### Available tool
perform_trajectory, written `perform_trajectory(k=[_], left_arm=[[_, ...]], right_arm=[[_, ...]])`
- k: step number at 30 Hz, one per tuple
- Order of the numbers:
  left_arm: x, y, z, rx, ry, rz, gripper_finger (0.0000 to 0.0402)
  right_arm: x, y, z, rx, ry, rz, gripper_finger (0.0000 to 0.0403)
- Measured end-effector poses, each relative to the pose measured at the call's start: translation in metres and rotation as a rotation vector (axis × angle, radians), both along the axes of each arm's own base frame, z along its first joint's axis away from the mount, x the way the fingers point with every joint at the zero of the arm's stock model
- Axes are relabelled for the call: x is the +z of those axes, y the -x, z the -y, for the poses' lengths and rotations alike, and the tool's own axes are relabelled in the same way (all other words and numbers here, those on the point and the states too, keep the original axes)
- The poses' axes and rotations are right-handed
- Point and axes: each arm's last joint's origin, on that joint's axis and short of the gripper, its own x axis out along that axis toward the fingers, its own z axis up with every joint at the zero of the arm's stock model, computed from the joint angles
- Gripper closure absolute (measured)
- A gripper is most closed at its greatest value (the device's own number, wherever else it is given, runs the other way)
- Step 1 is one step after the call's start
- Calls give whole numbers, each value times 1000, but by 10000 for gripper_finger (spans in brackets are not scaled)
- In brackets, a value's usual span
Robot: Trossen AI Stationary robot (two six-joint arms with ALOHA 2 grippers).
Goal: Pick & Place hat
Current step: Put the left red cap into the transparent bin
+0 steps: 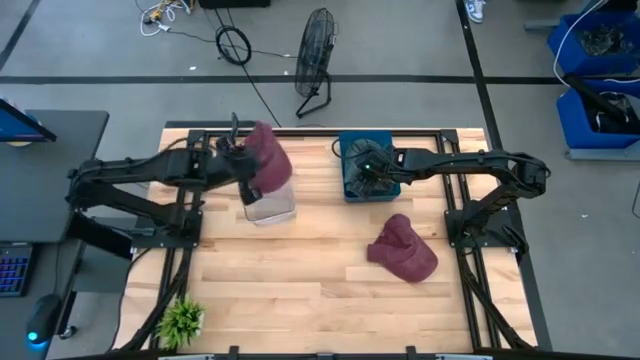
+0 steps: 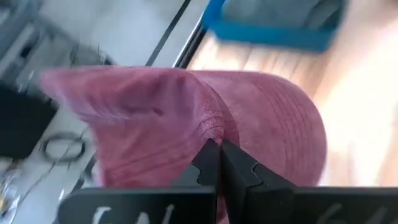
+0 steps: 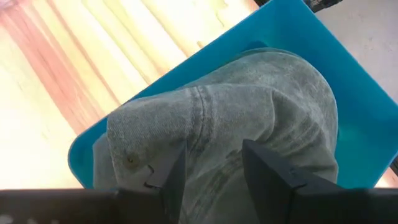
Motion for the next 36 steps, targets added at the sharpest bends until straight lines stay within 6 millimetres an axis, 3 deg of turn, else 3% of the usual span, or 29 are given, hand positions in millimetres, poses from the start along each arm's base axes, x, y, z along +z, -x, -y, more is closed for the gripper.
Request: perform_trajectory(k=[4,7,13,21,30,36], left_arm=[[-45,-6,-16,70,11,-83,396],[-75,-9,-21,31,-34,-131,396],[-105,-8,-19,-113,-123,-278,396],[-105,-8,-19,-143,-161,-307,396],[-75,-9,-9,-182,-256,-349,396],[-79,2,-5,-172,-206,-451,396]], right_arm=[[1,-2,0,1,6,21,242],[2,-3,1,1,11,41,242],[2,-4,1,2,13,46,242],[3,-5,1,0,16,61,242],[3,-5,1,2,17,59,242],[5,-9,1,5,26,104,243]])
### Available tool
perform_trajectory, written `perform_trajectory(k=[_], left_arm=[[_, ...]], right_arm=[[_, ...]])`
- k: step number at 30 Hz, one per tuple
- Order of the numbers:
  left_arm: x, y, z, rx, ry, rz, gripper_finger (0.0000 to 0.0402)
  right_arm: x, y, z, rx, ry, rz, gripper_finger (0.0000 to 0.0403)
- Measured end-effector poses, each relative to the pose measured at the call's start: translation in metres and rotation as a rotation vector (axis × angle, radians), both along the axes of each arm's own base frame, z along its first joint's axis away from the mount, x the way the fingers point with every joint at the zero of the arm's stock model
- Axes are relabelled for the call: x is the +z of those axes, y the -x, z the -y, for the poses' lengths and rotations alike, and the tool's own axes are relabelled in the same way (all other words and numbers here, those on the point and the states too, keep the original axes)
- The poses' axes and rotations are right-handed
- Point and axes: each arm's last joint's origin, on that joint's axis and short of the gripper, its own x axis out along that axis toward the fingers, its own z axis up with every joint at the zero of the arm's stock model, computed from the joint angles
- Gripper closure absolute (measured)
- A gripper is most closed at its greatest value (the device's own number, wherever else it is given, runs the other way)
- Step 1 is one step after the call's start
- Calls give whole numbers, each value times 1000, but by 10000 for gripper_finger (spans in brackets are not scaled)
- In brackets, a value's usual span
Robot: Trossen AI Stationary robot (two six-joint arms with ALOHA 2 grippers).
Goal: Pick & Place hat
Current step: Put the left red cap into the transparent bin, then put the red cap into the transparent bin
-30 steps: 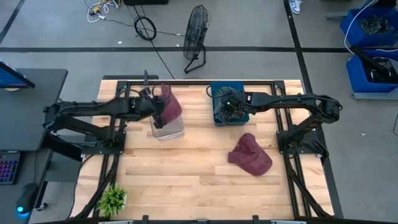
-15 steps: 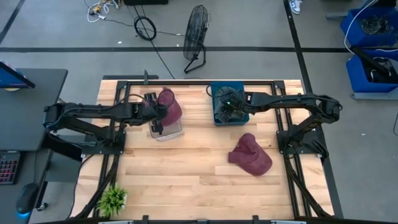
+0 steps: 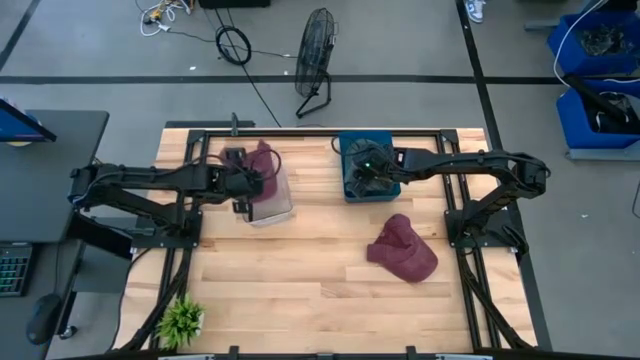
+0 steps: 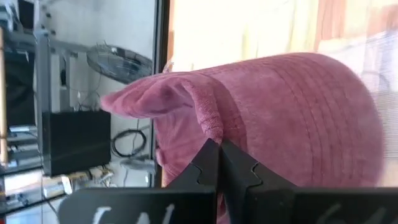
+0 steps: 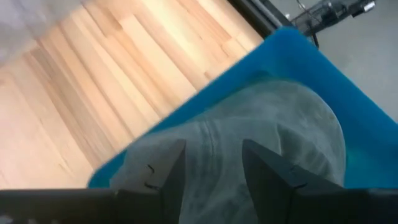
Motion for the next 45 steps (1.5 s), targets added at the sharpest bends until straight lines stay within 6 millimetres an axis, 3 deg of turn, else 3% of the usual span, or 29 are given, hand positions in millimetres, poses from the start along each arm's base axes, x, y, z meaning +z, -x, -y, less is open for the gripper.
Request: perform_trajectory(k=[7,13,16,25,31,39,42,45], left_arm=[[-4,-4,-1,-1,-5,45,396],[-3,-11,-3,-68,37,88,396],[-4,-10,-6,-63,71,95,396],[-21,-18,-23,8,157,40,395],[-38,-30,-30,41,160,-6,388],[-58,-38,-37,70,173,-94,307],[-56,-39,-31,48,170,-96,273],[-41,-37,-22,28,143,-87,244]], right_arm=[[14,-18,-6,51,66,200,277],[27,-40,-10,203,79,446,361],[23,-49,-12,248,102,493,395],[-11,-68,-13,268,63,456,398],[-9,-68,-13,282,83,449,397],[-1,-64,-14,306,99,456,389],[7,-58,-18,371,68,446,378],[18,-47,-27,434,41,411,365]])
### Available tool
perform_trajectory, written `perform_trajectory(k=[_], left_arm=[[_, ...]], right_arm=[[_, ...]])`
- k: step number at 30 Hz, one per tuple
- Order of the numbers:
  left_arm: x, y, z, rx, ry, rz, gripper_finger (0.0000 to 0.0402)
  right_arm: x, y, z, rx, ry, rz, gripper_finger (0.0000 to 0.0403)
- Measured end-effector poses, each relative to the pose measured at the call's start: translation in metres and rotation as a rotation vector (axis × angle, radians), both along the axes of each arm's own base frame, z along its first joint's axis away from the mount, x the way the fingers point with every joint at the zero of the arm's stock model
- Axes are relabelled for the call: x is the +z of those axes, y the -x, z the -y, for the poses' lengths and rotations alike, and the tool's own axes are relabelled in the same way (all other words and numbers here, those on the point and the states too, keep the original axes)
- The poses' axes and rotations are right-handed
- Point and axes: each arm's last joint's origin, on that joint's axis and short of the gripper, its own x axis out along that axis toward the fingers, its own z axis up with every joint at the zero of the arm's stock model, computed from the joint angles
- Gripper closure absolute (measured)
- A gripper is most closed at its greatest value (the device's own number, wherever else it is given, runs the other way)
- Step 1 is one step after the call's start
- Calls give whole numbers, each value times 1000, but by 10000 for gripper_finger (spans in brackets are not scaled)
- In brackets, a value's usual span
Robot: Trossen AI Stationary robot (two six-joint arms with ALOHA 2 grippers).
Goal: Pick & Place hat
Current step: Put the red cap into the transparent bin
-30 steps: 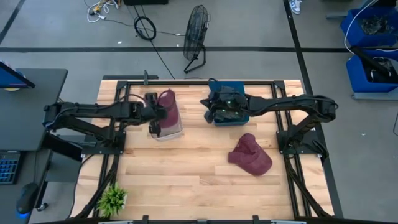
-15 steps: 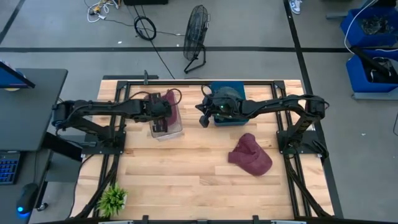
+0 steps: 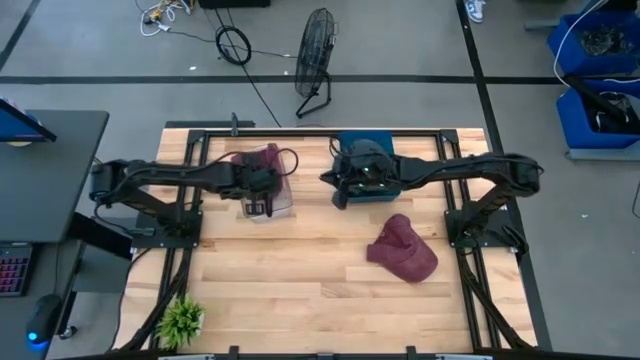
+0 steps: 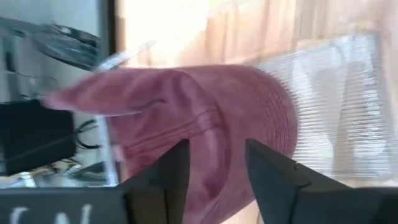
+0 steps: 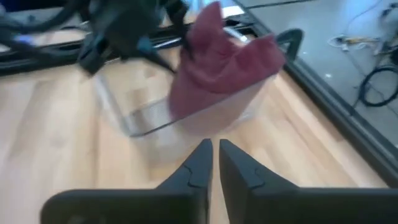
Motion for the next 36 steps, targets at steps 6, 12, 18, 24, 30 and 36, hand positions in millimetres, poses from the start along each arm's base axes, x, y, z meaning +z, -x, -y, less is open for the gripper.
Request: perform_trajectory(k=[6,12,18,24,30,36], left_arm=[[44,6,23,-3,-53,91,215],[76,15,39,21,-24,285,220],[84,18,45,27,-4,356,224],[84,16,45,33,-1,379,225],[86,13,45,80,24,445,225],[87,13,45,87,28,461,225]], right_arm=[[25,29,-38,101,-52,-81,331],[30,44,-95,329,-200,-158,296],[11,73,-137,489,-168,-465,274],[-5,109,-149,369,-166,-829,273],[-20,130,-156,444,-81,-990,273],[-49,141,-152,497,73,-1037,273]])
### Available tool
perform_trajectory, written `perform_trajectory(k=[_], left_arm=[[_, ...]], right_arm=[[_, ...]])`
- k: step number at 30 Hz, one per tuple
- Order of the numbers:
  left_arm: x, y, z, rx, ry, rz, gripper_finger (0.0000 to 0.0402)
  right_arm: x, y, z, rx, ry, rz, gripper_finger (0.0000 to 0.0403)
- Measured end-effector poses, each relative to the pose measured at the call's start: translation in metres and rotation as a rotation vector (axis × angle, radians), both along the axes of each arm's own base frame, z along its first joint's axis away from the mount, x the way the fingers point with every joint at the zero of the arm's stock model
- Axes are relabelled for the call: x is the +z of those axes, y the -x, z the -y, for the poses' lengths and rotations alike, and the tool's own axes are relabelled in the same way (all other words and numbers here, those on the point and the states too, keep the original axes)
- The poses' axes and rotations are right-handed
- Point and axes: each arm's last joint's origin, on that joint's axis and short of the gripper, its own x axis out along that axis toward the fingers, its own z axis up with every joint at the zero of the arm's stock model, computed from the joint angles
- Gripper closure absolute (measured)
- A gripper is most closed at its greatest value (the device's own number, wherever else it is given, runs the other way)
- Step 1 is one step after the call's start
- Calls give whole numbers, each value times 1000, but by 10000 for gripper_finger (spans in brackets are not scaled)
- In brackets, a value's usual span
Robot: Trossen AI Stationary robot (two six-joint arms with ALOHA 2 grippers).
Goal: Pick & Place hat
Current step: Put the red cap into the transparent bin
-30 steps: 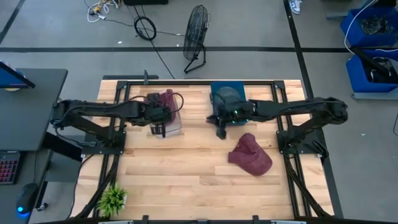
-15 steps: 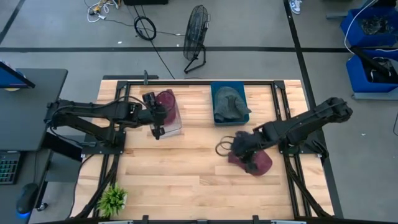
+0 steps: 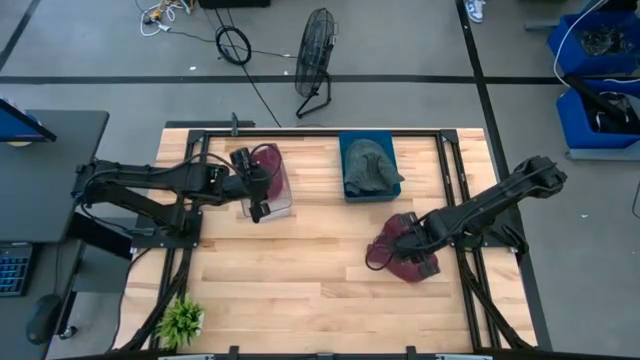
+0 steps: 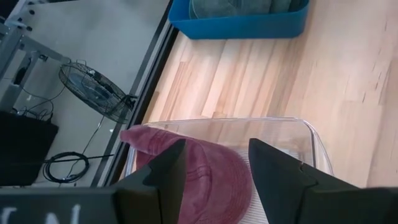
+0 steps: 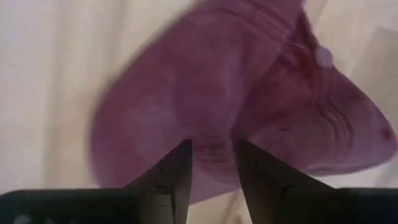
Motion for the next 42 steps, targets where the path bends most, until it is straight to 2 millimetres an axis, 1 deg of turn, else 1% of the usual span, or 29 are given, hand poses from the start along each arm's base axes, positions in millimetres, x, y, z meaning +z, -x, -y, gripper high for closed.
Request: perform_trajectory(k=[3,6,10,12,15,18,19,20,23,25,27,30,32,34,37,40,42], left_arm=[[0,0,0,0,0,1,225],[0,0,0,0,0,2,225],[0,-1,0,0,0,8,225],[1,-1,0,0,0,10,225],[1,-1,0,0,0,13,225],[2,-3,0,-1,1,36,225],[3,-4,0,-1,2,54,225],[4,-6,0,-1,4,79,225],[9,-11,1,-6,54,175,225],[13,-16,3,-16,131,260,225],[17,-20,5,-47,236,348,225],[21,-30,11,-164,345,422,225],[21,-34,15,-239,346,423,225],[21,-41,19,-298,310,436,225],[19,-51,25,-406,207,431,225],[21,-59,32,-503,101,446,225],[20,-63,35,-547,46,427,225]], right_arm=[[-4,0,2,-37,24,14,273],[-6,1,3,-54,12,3,273],[-15,3,-1,-47,-93,-16,273],[-20,4,-2,-55,-144,-24,280],[-24,4,-2,-98,-161,-16,308],[-21,-1,-4,-129,-169,27,362],[-18,-5,-5,-128,-182,57,380],[-14,-10,-6,-116,-196,96,390],[3,-25,-9,-125,-165,236,384],[19,-37,-8,-145,-78,371,383],[34,-48,-6,-181,51,524,389],[54,-66,-2,-238,217,794,397],[65,-78,0,-230,276,938,397],[71,-92,4,-205,315,1045,397],[66,-115,14,-125,380,1114,397],[47,-136,29,-41,452,1089,398],[32,-146,41,-32,504,1044,398]])
